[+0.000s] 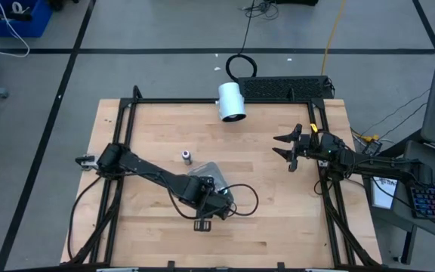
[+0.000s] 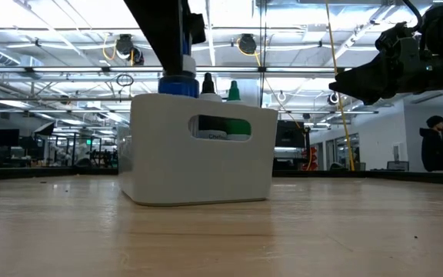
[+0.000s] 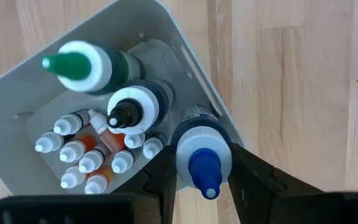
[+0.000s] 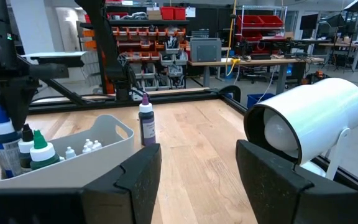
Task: Pick & Place food coloring
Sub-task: Put the large blue food coloring bottle into the gray bin
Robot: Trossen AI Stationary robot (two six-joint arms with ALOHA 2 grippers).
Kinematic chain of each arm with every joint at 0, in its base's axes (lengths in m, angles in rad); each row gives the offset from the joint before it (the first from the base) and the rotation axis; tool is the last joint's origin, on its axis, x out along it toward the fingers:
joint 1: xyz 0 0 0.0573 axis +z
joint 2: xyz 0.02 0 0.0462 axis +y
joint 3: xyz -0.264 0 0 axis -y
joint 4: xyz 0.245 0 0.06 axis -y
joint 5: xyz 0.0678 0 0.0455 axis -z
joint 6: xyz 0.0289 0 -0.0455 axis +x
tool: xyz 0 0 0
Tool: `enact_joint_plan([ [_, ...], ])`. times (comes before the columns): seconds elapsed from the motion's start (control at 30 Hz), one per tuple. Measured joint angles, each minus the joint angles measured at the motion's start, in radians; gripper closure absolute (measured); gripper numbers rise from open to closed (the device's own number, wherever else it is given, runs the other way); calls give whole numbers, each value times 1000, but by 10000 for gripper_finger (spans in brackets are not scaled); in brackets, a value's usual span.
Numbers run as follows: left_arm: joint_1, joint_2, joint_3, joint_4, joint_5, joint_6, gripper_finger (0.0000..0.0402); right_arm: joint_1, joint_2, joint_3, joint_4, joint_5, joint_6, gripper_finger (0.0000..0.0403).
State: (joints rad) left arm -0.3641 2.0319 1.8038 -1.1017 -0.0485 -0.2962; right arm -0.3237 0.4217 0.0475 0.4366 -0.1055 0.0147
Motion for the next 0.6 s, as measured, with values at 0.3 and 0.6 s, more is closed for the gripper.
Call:
enact_joint_plan([
  [0.3, 14, 17, 0, 7, 0, 12, 281, 0, 0, 0, 0, 0, 0, 206],
  [0.6, 19, 37, 0, 15, 23, 26, 281, 0, 0, 0, 0, 0, 0, 206],
])
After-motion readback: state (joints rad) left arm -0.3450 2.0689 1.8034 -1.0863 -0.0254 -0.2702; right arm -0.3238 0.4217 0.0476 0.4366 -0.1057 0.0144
